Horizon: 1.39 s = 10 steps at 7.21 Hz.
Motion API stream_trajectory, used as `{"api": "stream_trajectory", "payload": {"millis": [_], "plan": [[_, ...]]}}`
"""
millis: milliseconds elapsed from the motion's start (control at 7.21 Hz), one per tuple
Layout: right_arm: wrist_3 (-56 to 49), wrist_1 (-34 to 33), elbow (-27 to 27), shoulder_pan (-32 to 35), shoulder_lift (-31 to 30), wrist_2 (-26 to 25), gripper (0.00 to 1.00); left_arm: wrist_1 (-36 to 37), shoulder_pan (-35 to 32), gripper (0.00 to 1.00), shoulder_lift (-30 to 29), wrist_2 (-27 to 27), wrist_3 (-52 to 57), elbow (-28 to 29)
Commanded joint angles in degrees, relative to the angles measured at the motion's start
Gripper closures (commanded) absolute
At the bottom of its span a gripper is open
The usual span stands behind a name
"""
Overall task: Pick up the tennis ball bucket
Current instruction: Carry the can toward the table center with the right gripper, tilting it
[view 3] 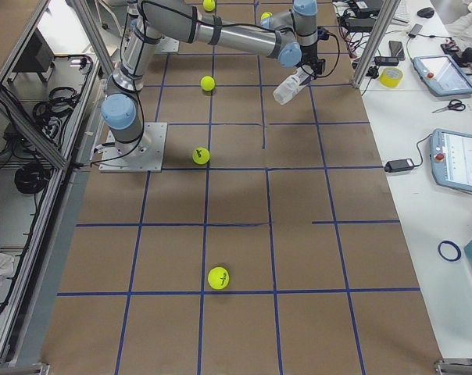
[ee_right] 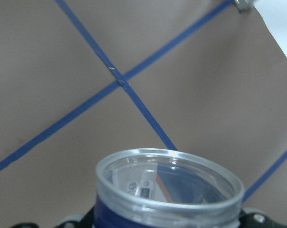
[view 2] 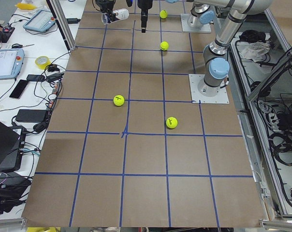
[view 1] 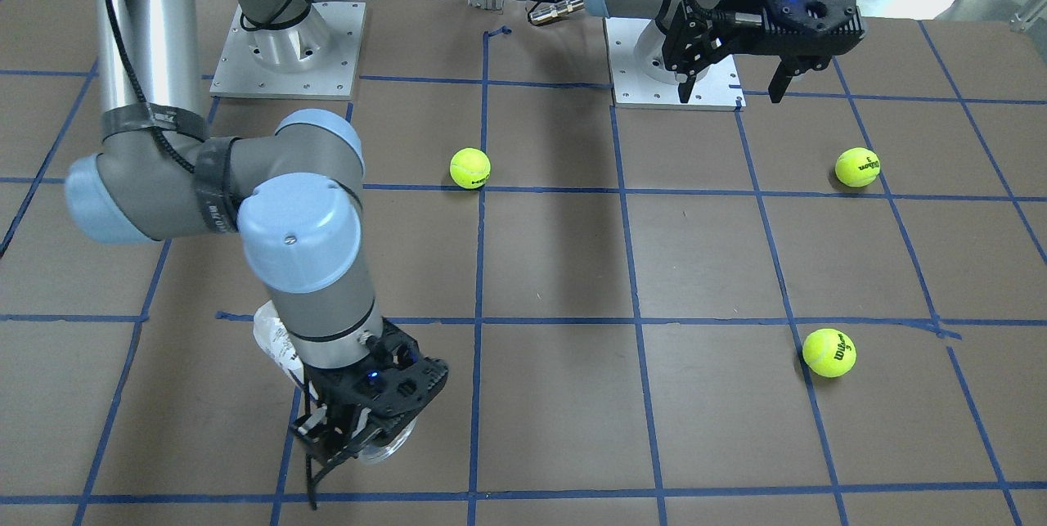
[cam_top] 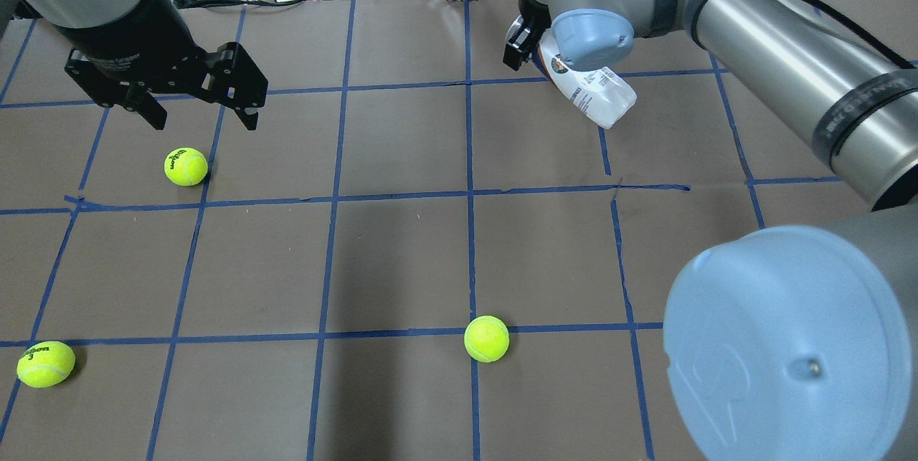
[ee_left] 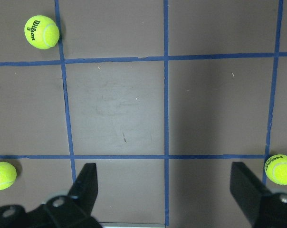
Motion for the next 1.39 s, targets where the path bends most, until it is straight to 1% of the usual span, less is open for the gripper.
{"api": "stream_trajectory", "payload": {"millis": [0, 277, 416, 555, 693, 832, 971, 1109, 1248], "plan": [[-10.8, -2.5, 0.4, 4.6, 0.4, -0.2, 0.44, 0.0, 0.0, 0.0, 0.0, 0.0, 0.0, 0.0], [-18.7, -2.9, 2.7, 8.8, 1.3, 2.6, 0.44, 0.0, 0.0, 0.0, 0.0, 0.0, 0.0, -0.1], [-21.4, -5.3, 3.4, 10.4, 2.4, 2.6, 0.44, 0.0, 0.1, 0.0, 0.0, 0.0, 0.0, -0.2], [-24.1, -6.8, 4.2, 11.8, 3.8, 6.3, 0.43, 0.1, 0.1, 0.0, 0.0, 0.0, 0.0, -0.1], [-28.3, -7.3, 4.3, 12.5, 5.7, 11.8, 0.36, 0.1, 0.1, 0.0, 0.0, 0.0, 0.0, -0.1], [-27.5, -7.6, 4.6, 15.2, 5.7, 11.1, 0.37, 0.1, 0.1, 0.0, 0.0, 0.0, 0.0, -0.1], [-27.3, -8.1, 4.7, 16.5, 6.3, 11.3, 0.37, 0.1, 0.1, 0.0, 0.0, -0.1, 0.0, -0.1], [-27.3, -8.2, 5.1, 17.2, 6.5, 10.9, 0.36, 0.1, 0.1, 0.0, 0.0, -0.1, 0.0, -0.1], [-27.8, -9.2, 5.7, 17.6, 6.8, 9.5, 0.33, 0.1, 0.1, 0.0, 0.0, -0.1, 0.0, -0.1]]}}
